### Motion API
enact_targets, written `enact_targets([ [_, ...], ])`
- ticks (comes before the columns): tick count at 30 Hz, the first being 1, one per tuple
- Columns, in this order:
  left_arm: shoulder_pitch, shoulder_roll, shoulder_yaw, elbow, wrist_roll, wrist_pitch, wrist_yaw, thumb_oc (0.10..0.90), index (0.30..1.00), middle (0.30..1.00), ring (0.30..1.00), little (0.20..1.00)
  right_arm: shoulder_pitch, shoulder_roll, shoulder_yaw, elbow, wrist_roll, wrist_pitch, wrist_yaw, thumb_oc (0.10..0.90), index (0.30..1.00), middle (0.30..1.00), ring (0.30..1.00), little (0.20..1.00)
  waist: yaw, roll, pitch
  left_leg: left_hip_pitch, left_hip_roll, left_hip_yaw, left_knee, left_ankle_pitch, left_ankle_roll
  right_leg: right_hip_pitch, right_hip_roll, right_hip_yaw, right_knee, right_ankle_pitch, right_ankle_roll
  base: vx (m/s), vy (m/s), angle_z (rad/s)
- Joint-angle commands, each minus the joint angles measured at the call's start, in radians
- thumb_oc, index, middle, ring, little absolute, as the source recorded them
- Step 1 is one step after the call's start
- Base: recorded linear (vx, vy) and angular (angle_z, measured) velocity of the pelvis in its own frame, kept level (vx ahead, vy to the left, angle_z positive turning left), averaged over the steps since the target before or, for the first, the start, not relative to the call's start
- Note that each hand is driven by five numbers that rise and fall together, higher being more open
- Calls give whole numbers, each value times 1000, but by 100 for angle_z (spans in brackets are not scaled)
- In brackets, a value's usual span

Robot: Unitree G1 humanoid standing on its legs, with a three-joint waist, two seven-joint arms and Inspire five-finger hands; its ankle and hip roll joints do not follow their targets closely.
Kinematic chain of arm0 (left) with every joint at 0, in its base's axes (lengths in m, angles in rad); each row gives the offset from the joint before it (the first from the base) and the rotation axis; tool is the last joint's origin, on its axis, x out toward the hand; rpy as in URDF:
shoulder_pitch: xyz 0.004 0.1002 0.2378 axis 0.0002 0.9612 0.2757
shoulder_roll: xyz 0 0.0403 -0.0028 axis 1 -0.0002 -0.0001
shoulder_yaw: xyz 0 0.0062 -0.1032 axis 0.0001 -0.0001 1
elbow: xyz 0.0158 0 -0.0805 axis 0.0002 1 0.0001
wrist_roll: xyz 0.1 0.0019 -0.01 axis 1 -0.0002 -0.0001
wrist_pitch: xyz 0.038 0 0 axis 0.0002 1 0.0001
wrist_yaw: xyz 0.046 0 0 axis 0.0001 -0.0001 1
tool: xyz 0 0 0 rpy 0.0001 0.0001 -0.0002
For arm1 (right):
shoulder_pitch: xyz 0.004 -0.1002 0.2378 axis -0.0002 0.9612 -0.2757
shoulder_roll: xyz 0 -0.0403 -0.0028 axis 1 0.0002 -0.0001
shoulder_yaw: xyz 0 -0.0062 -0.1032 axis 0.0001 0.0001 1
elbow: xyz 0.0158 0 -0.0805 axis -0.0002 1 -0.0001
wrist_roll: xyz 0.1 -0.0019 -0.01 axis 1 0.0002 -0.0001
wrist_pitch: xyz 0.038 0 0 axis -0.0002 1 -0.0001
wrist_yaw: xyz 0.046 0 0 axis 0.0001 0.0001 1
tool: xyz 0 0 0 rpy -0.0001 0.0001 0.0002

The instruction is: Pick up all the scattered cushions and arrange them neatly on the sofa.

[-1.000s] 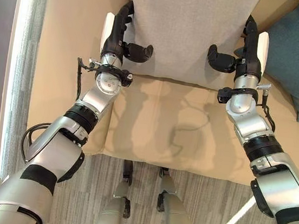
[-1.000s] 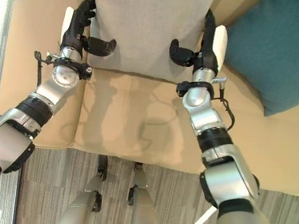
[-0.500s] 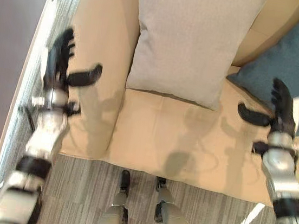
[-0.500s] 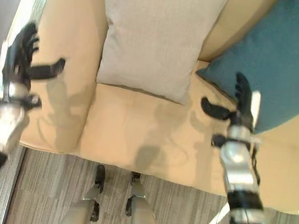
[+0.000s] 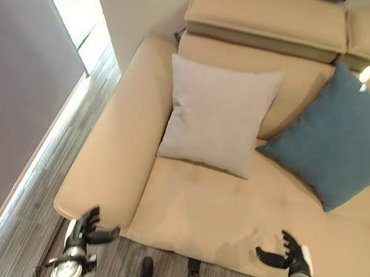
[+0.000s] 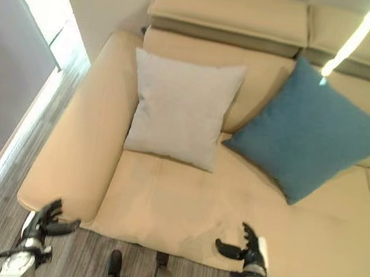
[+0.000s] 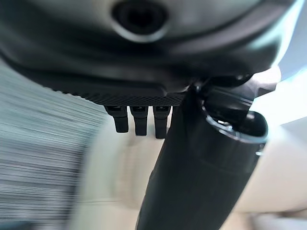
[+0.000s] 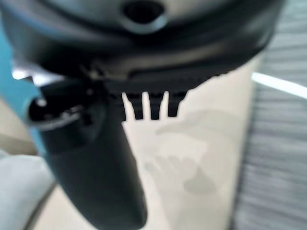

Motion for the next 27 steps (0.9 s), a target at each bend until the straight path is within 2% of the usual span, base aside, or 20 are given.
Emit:
enact_targets([
  [1,2,29,-19,94,114,-6,-2,800,900,900,900,900,20,-38,-9,10,-9,-47,-17,800,900,900,900,900,4,-51,-57,51,-29,48,7,-68,-19,101,-21,22,11,-118,89,-31,-31,-24],
  [3,1,25,-22,115,115,-4,-2,800,900,900,900,900,22,-29,-3,37,-3,-48,-15,800,900,900,900,900,0,-50,-54,64,-27,48,18,-76,-19,120,-20,27,11,-124,86,-37,-22,-13],
  [5,-10,20,-41,156,125,1,4,800,900,900,900,900,18,-20,8,112,15,-44,-15,800,900,900,900,900,-7,-54,-39,75,-29,49,99,-117,-9,152,-20,42,36,-140,74,-43,-11,-5],
  [9,-25,11,-54,179,120,2,6,800,900,900,900,900,1,-17,21,182,36,-38,-13,800,900,900,900,900,-3,-58,-19,85,-33,40,166,-150,-1,176,-18,66,62,-150,67,-44,13,-8],
  [10,-38,5,-63,180,112,0,11,800,900,900,900,900,-14,-19,27,206,42,-31,-15,800,900,900,900,900,3,-60,-9,77,-43,7,194,-152,-1,173,-17,81,71,-149,66,-174,65,-31],
  [11,-70,-10,-92,189,107,-2,17,800,900,900,900,900,-51,-23,41,255,48,-19,-25,800,900,900,900,900,12,-62,3,49,-78,-91,219,-146,-8,156,-16,104,84,-141,66,-214,95,-33],
  [12,-89,-17,-109,189,112,-1,18,800,900,900,900,900,-71,-23,46,267,45,-15,-31,800,900,900,900,900,10,-62,-1,42,-95,-131,208,-155,-6,146,-18,116,82,-137,70,-168,72,-38],
  [16,-109,-32,-131,194,123,-2,20,800,900,900,900,900,-101,-26,66,307,24,-2,-35,800,900,900,900,900,5,-55,-13,52,-101,-135,172,-162,13,116,-20,148,74,-110,84,-88,122,-62],
  [18,-124,-34,-137,197,121,-3,26,800,900,900,900,900,-125,-16,94,331,2,11,-42,800,900,900,900,900,10,-60,-10,42,-108,-112,154,-154,27,67,-24,174,72,-80,110,-139,132,-61],
  [20,-128,-33,-139,194,123,-2,28,800,900,900,900,900,-132,-12,105,332,-3,14,-44,800,900,900,900,900,18,-63,-4,35,-109,-96,150,-151,35,47,-23,181,80,-73,118,-148,73,-64],
  [21,-142,-22,-137,195,119,-6,35,800,900,900,900,900,-155,0,125,331,-11,20,-45,800,900,900,900,900,30,-68,22,22,-104,-64,146,-141,45,-5,-24,158,125,-64,134,-276,70,-139],
  [24,-154,-1,-135,196,133,-2,35,800,900,900,900,900,-178,7,141,325,-23,15,-46,800,900,900,900,900,58,-61,38,20,-71,-8,123,-122,43,-19,-75,4,171,-88,127,-177,2,-141],
  [27,-158,6,-125,214,136,5,31,800,900,900,900,900,-171,-1,129,326,-18,10,-46,800,900,900,900,900,61,-57,35,40,-58,9,113,-119,46,21,-95,-25,191,-112,116,-70,-56,-51],
])
